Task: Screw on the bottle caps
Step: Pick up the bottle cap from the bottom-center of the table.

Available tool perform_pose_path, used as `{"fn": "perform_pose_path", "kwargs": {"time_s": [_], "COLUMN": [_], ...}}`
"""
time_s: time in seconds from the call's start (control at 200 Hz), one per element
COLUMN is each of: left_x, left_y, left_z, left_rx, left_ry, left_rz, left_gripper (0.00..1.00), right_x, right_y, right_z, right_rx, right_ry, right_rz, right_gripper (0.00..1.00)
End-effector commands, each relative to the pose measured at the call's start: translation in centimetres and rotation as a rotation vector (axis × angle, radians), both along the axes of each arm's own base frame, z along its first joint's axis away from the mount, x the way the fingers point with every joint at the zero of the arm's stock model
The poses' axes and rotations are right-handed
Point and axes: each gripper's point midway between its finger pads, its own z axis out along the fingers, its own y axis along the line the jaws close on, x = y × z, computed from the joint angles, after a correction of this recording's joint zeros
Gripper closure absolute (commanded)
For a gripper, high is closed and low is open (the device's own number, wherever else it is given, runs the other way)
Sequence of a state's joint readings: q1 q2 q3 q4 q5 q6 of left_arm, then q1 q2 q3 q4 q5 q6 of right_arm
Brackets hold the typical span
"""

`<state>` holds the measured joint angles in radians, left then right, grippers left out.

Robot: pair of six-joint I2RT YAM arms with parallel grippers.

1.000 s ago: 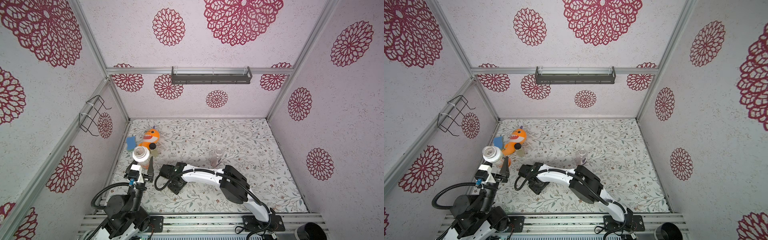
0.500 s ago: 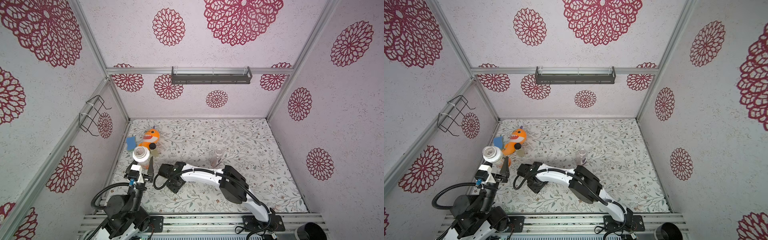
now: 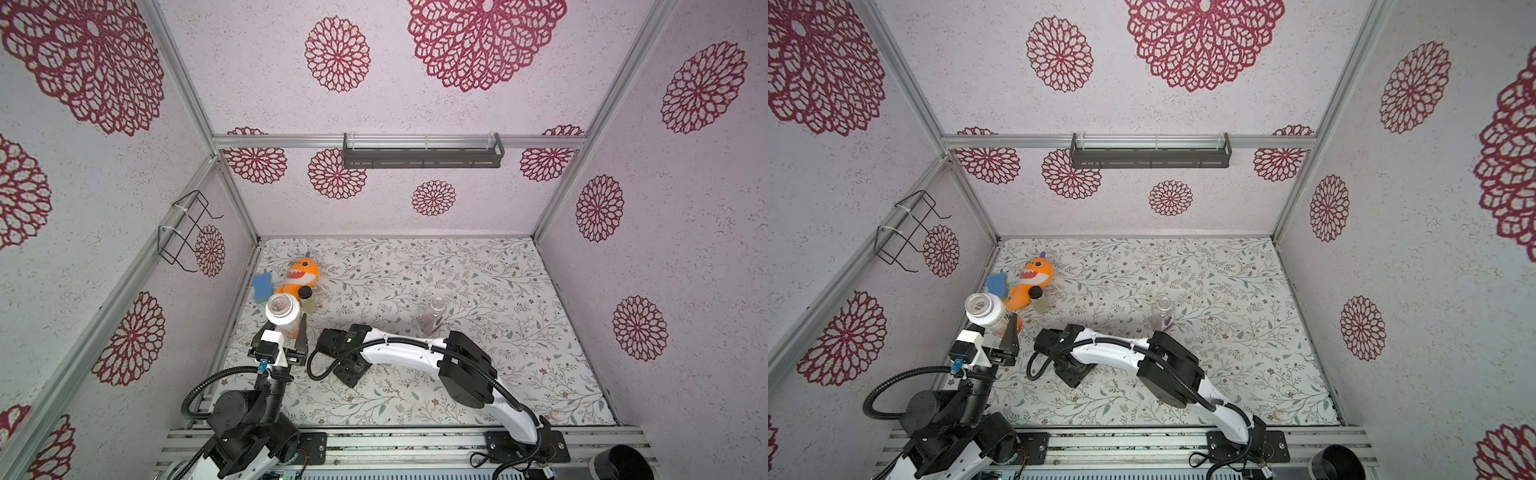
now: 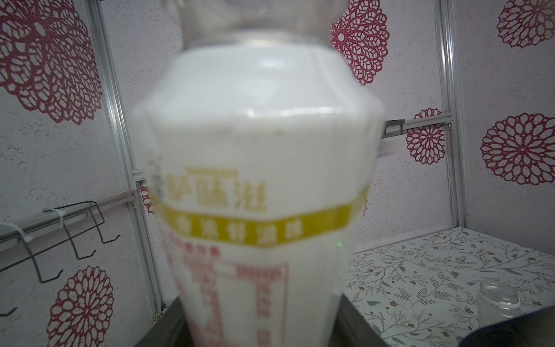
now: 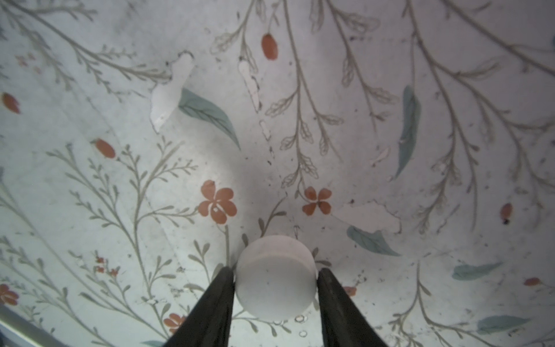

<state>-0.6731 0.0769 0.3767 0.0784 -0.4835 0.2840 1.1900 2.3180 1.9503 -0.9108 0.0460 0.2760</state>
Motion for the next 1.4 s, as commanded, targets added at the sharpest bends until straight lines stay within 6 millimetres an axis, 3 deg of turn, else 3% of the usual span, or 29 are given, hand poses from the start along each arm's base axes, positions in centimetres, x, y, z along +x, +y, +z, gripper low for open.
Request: {"fn": "perform_pose_path", "kwargs": {"time_s": [0.0, 0.32, 0.55, 0.891, 1.211, 1.396], "left_x": [-0.3, -0.2, -0.1, 0.1, 0.5, 0.5], "left_y": [0.3, 0.2, -0.1, -2.2, -6.4, -9.5], "left_z": [0.4, 0.3, 0.1, -0.6, -2.2, -3.7], "left_rx": [-0.012, -0.009, -0.002, 0.029, 0.090, 0.134], "left_ry": [-0.024, -0.023, -0.017, 0.008, 0.085, 0.160], "left_rz": [0.003, 0.001, -0.010, -0.110, -0.304, -0.446], "left_gripper": [0.41, 0.41, 0.41, 0.40, 0.39, 0.39], "right_x": [-0.1, -0.1, -0.1, 0.6, 0.4, -0.4], "right_y": [-0.2, -0.4, -1.3, -5.5, -11.2, -14.0], "right_z": [0.2, 0.6, 3.1, 9.3, 18.2, 22.2], "right_rx": [-0.021, -0.015, 0.028, 0.088, 0.196, 0.251], "right_ry": [-0.009, -0.017, -0.054, -0.157, -0.273, -0.319], "right_rz": [0.012, 0.011, 0.005, -0.045, -0.088, -0.082], "right_gripper": [0.53, 0.55, 0.55, 0.55, 0.54, 0.53]}}
